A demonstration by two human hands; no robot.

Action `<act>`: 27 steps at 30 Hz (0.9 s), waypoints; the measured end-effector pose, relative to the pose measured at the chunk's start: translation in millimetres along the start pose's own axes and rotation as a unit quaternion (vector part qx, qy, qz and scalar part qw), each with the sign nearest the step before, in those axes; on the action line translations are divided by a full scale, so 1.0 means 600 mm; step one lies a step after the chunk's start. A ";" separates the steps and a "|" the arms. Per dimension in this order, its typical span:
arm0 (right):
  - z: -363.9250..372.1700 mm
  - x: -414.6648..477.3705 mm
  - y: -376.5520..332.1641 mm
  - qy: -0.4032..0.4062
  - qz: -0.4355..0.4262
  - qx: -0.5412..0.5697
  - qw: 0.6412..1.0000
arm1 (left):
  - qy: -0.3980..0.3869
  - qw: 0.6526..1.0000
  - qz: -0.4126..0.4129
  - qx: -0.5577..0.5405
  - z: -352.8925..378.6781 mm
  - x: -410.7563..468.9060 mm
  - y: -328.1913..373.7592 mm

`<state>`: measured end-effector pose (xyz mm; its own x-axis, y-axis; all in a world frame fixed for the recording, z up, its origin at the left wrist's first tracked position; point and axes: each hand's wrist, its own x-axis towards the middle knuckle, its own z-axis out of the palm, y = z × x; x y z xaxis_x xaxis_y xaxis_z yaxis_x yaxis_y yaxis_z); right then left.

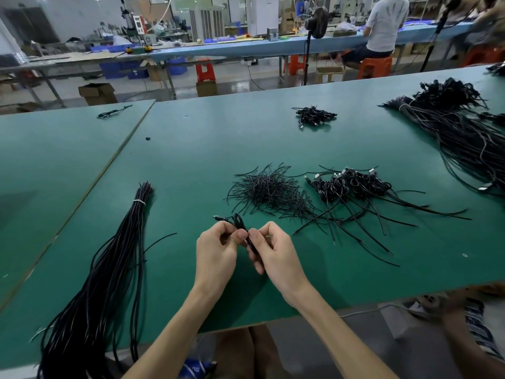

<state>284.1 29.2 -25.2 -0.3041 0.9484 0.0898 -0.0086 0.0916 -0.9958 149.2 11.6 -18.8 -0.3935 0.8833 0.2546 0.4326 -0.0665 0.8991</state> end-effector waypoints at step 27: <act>0.000 -0.006 -0.010 -0.043 0.012 0.004 0.999 | -0.082 0.981 -0.043 -0.173 -0.016 -0.008 -0.006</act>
<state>285.0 25.5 -19.2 -0.3853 0.9206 0.0635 -0.0072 0.0658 -0.9978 141.9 3.0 -20.0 -0.2682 0.9536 0.1367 0.0911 -0.1161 0.9890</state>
